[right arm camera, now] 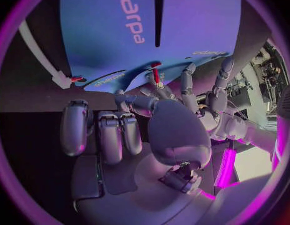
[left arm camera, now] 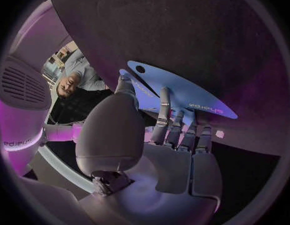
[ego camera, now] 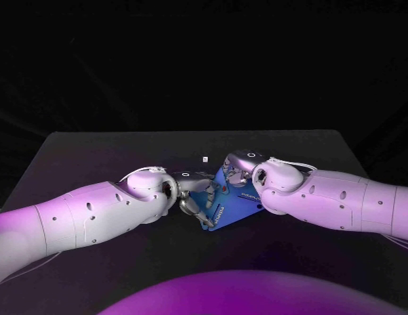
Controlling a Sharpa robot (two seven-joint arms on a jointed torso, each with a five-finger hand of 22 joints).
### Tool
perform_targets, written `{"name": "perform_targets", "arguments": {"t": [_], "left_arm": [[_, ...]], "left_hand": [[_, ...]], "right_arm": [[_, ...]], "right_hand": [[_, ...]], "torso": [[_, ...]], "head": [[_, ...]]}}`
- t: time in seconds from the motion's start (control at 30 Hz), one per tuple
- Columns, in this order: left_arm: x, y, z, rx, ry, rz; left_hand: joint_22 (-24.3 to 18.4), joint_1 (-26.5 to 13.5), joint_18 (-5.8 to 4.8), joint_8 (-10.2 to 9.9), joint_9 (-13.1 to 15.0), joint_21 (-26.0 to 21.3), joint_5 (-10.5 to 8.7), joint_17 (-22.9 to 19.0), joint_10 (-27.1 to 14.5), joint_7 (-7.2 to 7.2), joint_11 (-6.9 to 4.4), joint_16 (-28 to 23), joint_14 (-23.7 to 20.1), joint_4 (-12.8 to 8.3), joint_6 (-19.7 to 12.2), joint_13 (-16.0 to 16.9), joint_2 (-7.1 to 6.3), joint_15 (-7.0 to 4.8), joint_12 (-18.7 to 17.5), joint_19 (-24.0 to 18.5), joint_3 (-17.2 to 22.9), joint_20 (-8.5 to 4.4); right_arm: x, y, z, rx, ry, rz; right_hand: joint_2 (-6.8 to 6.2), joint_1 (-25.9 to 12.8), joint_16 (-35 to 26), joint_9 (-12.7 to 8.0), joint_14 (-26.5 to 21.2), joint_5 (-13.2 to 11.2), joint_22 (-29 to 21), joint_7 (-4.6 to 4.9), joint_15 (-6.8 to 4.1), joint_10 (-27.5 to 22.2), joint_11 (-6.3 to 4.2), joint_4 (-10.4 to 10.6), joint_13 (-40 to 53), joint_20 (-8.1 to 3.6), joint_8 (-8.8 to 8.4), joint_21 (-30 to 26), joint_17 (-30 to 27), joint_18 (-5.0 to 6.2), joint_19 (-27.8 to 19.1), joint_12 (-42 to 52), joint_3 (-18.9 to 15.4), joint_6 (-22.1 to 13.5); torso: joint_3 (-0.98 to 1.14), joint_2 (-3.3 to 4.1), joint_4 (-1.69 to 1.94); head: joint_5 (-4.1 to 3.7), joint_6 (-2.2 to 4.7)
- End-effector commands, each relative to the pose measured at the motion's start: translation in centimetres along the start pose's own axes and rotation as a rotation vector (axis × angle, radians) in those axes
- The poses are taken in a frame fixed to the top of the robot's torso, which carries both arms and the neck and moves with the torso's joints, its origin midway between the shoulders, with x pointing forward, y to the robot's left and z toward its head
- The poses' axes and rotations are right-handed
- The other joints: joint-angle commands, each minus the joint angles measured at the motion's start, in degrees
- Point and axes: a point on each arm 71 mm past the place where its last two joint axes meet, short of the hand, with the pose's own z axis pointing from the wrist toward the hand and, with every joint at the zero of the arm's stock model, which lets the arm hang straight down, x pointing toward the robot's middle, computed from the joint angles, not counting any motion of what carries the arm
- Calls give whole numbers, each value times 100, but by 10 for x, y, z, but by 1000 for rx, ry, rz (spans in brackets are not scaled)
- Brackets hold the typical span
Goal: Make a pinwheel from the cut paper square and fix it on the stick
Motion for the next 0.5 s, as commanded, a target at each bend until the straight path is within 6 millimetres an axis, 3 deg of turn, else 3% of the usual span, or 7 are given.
{"name": "perform_targets", "arguments": {"t": [0.03, 0.5], "left_arm": [[0, -1, 1, -3, 10, 4], [0, -1, 1, -7, 10, 4]], "left_hand": [[8, -15, 12, -37, -7, 6, -11, -8, 2, 8, 6, -22, -51, 0, 21, 3, 46, 8, 7, -26, 26, -4], [7, -20, 11, -47, -8, 6, -12, -9, -1, 14, 11, -22, -54, -1, 17, 2, 59, 11, 5, -28, 36, -3]], "right_arm": [[2, 0, 3, -8, 30, -16], [2, 5, 9, -16, 8, -8]], "right_hand": [[-19, -15, 23, -7, 597, -36, 58, -6, 38, 607, 37, 1, 1505, 0, -16, -28, 1510, -45, -8, 20, 22, -51], [12, -2, 23, -18, 597, -121, 60, -2, 45, 607, 42, 20, 1505, 5, -18, -32, 1510, -45, -9, 20, 34, -61]], "torso": [[-4, 4, 7], [5, 0, -5]], "head": [[-2, 0], [40, 0]]}}
